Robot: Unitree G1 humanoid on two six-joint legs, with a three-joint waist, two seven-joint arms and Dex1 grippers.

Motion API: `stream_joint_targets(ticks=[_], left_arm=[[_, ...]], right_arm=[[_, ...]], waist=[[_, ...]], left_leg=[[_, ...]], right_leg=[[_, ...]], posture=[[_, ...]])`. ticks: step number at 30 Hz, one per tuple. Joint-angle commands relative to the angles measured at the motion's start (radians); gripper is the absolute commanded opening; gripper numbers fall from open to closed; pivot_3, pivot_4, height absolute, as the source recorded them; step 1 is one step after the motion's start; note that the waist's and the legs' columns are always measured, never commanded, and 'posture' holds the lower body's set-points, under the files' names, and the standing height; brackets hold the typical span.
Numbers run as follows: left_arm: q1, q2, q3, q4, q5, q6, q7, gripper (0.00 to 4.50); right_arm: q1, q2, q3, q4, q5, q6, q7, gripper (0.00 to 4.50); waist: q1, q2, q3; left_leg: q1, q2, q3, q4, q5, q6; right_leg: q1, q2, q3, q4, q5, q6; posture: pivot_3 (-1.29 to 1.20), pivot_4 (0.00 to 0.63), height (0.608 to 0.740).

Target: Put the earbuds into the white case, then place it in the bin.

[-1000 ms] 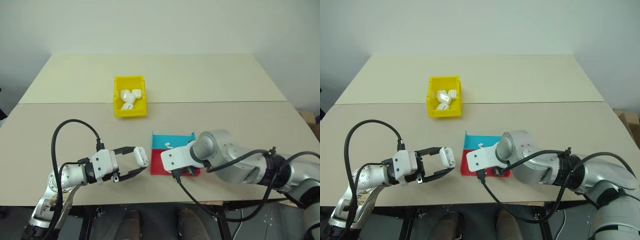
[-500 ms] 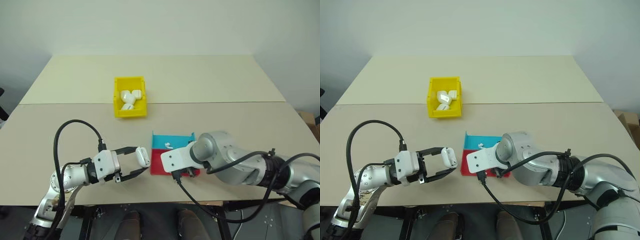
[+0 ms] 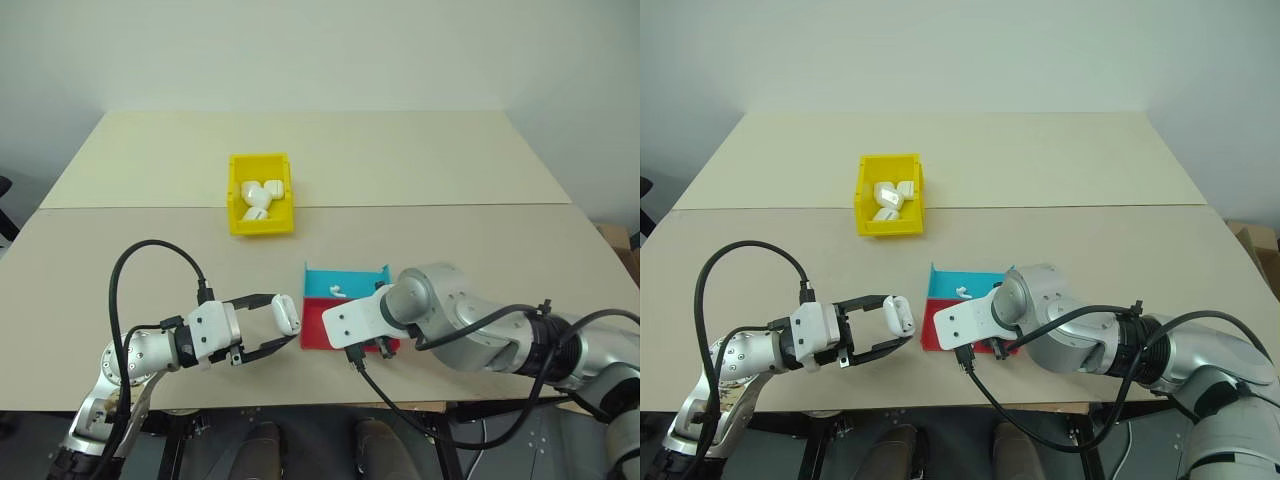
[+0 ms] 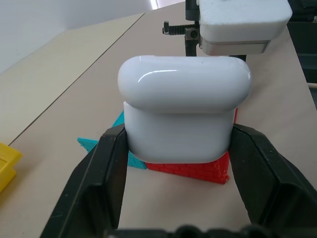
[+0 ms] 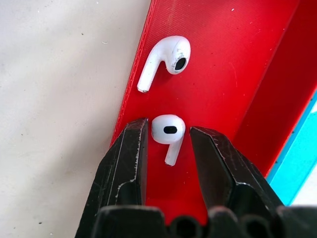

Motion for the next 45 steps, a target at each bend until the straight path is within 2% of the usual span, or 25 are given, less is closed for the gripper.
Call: stream_joint_targets(ticks=[1, 2, 29, 30, 31, 35, 38, 41, 43, 45], left_arm=[[-0.006, 0.003, 0.007, -0.011, -0.001, -0.029, 0.005, 2.75], [-0.005, 0.003, 0.007, -0.012, -0.001, -0.029, 0.005, 2.75], [-0.013, -0.002, -0.006, 0.001, 0.008, -0.049, 0.009, 2.75], [-0.014, -0.002, -0.006, 0.002, 0.007, -0.050, 0.008, 2.75], [-0.015, -0.001, -0.007, 0.002, 0.007, -0.049, 0.008, 2.75], [-0.021, -0.003, -0.008, 0.004, 0.002, -0.053, 0.004, 2.75], [-0.039, -0.010, -0.012, 0.007, -0.009, -0.051, 0.002, 2.75], [-0.063, -0.023, -0.020, -0.001, -0.032, -0.038, -0.002, 2.75], [-0.084, -0.035, -0.024, -0.012, -0.063, -0.025, -0.007, 2.75], [-0.122, -0.059, -0.031, -0.021, -0.113, -0.013, -0.019, 2.75]], right_arm=[[0.016, -0.002, -0.017, -0.003, -0.017, -0.020, 0.014, 1.40], [0.019, -0.001, -0.019, -0.004, -0.019, -0.019, 0.011, 1.23], [0.089, -0.006, -0.069, -0.019, -0.085, -0.055, 0.067, 1.23], [0.094, -0.006, -0.072, -0.023, -0.087, -0.055, 0.066, 0.88], [0.099, -0.001, -0.078, -0.026, -0.091, -0.052, 0.058, 0.74], [0.101, 0.002, -0.105, -0.040, -0.096, -0.042, 0.067, 0.64], [0.101, -0.009, -0.163, -0.060, -0.076, -0.023, 0.072, 0.64], [0.095, -0.022, -0.279, -0.099, -0.013, 0.021, 0.090, 0.64], [0.086, -0.047, -0.395, -0.116, 0.045, 0.028, 0.107, 0.64], [0.066, -0.071, -0.570, -0.091, 0.117, 0.035, 0.115, 0.64]], waist=[[0.000, 0.000, 0.000], [0.000, 0.000, 0.000], [0.001, 0.000, 0.000], [0.001, 0.000, 0.000], [0.001, 0.000, 0.000], [0.001, 0.000, 0.000], [0.003, 0.000, 0.000], [0.004, 0.000, 0.000], [0.006, 0.000, 0.000], [0.008, 0.000, 0.000]], left_leg=[[0.000, 0.000, 0.000, 0.000, 0.000, 0.000], [0.000, 0.000, 0.000, 0.000, 0.000, 0.000], [0.000, 0.000, 0.000, 0.000, 0.000, 0.000], [0.000, 0.000, 0.000, 0.000, 0.000, 0.000], [0.000, 0.000, 0.000, 0.000, 0.000, 0.000], [0.000, 0.000, 0.000, 0.000, 0.000, 0.000], [0.000, 0.000, 0.000, 0.000, 0.000, 0.000], [-0.001, 0.000, 0.000, 0.000, 0.000, 0.000], [-0.001, 0.000, 0.000, 0.000, 0.000, 0.000], [-0.001, 0.000, 0.000, 0.000, 0.000, 0.000]], right_leg=[[0.000, 0.000, 0.000, 0.000, 0.000, 0.000], [0.000, 0.000, 0.000, 0.000, 0.000, 0.000], [0.000, 0.000, 0.000, -0.001, 0.000, 0.000], [0.000, 0.000, 0.000, -0.001, 0.000, 0.000], [0.001, 0.000, 0.000, -0.001, 0.000, 0.000], [0.001, 0.000, 0.000, -0.001, 0.000, 0.000], [0.000, 0.000, 0.000, -0.001, 0.000, 0.000], [0.000, 0.000, 0.000, -0.001, 0.000, 0.000], [0.000, 0.000, 0.000, -0.001, 0.000, 0.000], [0.000, 0.000, 0.000, -0.002, 0.000, 0.000]], posture=[[0.00, 0.150, 0.740], [0.00, 0.150, 0.740], [0.00, 0.150, 0.740], [0.00, 0.150, 0.740], [0.00, 0.150, 0.740], [0.00, 0.150, 0.740], [0.00, 0.150, 0.740], [0.00, 0.150, 0.740], [0.00, 0.150, 0.740], [0.00, 0.150, 0.740]])
